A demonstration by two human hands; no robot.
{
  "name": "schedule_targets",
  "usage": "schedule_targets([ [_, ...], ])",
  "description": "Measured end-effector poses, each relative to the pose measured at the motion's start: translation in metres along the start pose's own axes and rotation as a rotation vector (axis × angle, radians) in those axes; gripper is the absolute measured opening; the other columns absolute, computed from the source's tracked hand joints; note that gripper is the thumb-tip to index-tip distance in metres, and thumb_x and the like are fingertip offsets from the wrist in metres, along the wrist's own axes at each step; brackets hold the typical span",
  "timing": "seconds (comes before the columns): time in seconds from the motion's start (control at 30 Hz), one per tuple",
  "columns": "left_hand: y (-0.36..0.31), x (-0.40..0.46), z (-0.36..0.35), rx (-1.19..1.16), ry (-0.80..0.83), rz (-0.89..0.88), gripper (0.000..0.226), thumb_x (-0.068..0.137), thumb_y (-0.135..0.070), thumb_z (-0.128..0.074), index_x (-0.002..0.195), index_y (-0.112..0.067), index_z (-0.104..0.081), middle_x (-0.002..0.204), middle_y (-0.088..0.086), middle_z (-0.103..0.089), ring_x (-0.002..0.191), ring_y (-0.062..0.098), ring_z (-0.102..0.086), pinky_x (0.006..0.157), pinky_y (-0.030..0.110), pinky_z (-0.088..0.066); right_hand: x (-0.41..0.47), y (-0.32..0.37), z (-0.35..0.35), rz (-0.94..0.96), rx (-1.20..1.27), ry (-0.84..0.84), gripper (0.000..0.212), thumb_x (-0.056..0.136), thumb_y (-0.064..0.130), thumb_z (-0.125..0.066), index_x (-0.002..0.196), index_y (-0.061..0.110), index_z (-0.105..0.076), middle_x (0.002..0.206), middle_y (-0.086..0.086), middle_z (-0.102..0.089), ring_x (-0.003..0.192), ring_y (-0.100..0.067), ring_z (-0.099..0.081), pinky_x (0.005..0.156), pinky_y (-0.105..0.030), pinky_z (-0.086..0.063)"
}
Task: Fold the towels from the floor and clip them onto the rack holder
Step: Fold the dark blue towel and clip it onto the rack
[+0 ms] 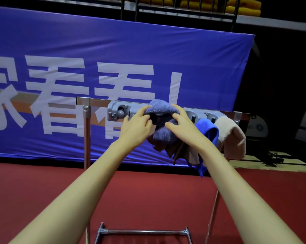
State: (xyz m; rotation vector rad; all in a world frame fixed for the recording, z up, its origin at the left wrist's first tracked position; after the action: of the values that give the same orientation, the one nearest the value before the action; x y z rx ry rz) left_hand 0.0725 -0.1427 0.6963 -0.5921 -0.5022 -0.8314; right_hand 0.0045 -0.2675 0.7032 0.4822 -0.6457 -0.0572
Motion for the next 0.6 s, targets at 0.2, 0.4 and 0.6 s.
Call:
schedule_targets([
  [0.2, 0.017, -0.007, -0.028, -0.224, 0.092, 0.035, 0.031, 0.093, -0.025, -0.037, 0.087, -0.003, -0.059, 0.146, -0.006, -0.035, 0.112, 0.030, -0.052, 0.092, 0.038, -0.040, -0.009, -0.007, -0.014, 0.014, -0.213, 0.093, 0.016, 0.087, 0.016, -0.052, 0.075, 0.005, -0.049, 0.150, 0.005, -0.030, 0.120, -0.018, -0.043, 0.096, -0.031, -0.034],
  [0.4, 0.021, -0.019, -0.038, -0.690, 0.210, 0.096, 0.057, 0.076, -0.038, -0.052, 0.128, -0.016, -0.054, 0.133, -0.015, -0.045, 0.120, 0.007, -0.046, 0.107, 0.033, -0.036, -0.007, -0.009, -0.025, 0.030, -0.249, 0.181, 0.035, 0.085, 0.018, -0.053, 0.056, 0.018, -0.035, 0.140, -0.002, -0.042, 0.114, -0.026, -0.044, 0.095, -0.039, -0.039],
  [0.6, 0.011, -0.028, -0.041, -0.738, 0.244, 0.033, 0.067, 0.071, -0.042, -0.060, 0.133, -0.021, -0.048, 0.139, -0.015, -0.040, 0.122, 0.000, -0.043, 0.099, 0.019, -0.032, -0.018, -0.010, -0.034, 0.052, -0.174, 0.239, 0.022, 0.084, 0.017, -0.059, 0.091, -0.004, -0.060, 0.128, -0.008, -0.050, 0.117, -0.023, -0.046, 0.093, -0.028, -0.034],
])
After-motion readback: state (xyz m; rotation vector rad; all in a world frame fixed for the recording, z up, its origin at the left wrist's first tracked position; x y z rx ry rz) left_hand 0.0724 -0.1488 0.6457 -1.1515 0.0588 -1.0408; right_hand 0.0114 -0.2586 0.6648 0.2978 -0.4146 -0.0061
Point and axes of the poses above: each hand's wrist, its own x-axis towards the middle knuckle, its own z-axis out of the back of the hand, y = z × x, the point moved 6 cm from there along x, towards the middle knuckle
